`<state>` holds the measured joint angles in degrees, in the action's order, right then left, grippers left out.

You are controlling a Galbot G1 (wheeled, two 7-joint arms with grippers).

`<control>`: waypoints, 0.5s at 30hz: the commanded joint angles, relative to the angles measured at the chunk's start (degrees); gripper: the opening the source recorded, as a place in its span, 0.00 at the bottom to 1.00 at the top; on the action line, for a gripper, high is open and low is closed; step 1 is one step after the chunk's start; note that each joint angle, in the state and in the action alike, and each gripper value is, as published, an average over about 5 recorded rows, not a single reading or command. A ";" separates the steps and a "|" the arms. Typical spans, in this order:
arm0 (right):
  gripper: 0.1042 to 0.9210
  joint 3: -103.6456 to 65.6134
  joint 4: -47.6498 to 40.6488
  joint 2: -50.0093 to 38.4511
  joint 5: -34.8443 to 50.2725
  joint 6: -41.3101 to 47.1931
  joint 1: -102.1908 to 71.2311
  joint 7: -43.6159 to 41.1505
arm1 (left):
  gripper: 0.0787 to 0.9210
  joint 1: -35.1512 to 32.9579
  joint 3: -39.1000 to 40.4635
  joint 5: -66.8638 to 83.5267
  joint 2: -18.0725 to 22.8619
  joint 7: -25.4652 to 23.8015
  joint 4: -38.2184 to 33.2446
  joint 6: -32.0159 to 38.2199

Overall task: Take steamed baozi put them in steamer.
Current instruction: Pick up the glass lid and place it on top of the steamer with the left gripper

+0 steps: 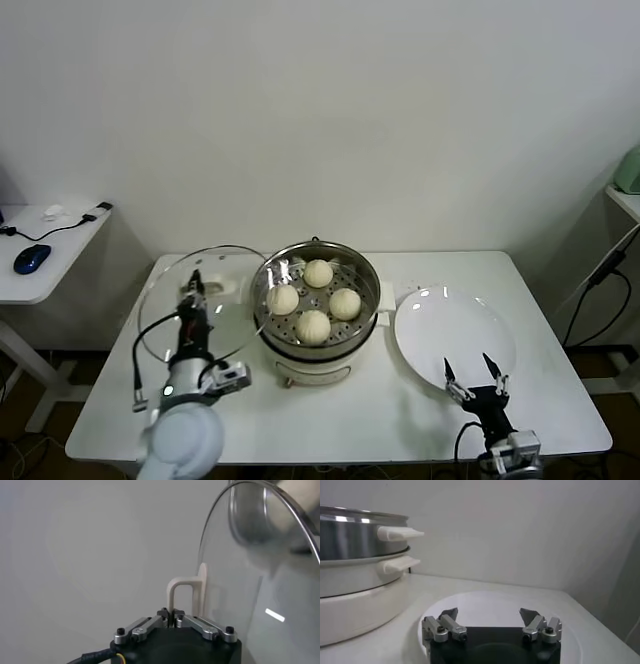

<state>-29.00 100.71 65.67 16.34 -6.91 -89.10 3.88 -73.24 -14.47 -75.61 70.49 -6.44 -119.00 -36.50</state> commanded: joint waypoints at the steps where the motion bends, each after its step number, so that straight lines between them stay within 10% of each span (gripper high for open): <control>1: 0.88 -0.39 -0.62 -0.03 -0.75 -0.44 -0.60 0.23 | 0.07 12.62 17.44 -9.99 7.15 -9.29 2.43 -7.90; 15: 0.88 -1.24 -2.33 0.47 -0.51 -2.09 -1.13 -0.31 | 0.07 17.23 23.40 -15.55 17.77 -10.34 13.27 -8.50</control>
<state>-30.01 98.91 65.97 16.01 -8.34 -90.03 3.67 -60.90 2.45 -86.36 80.36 -14.57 -113.07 -42.22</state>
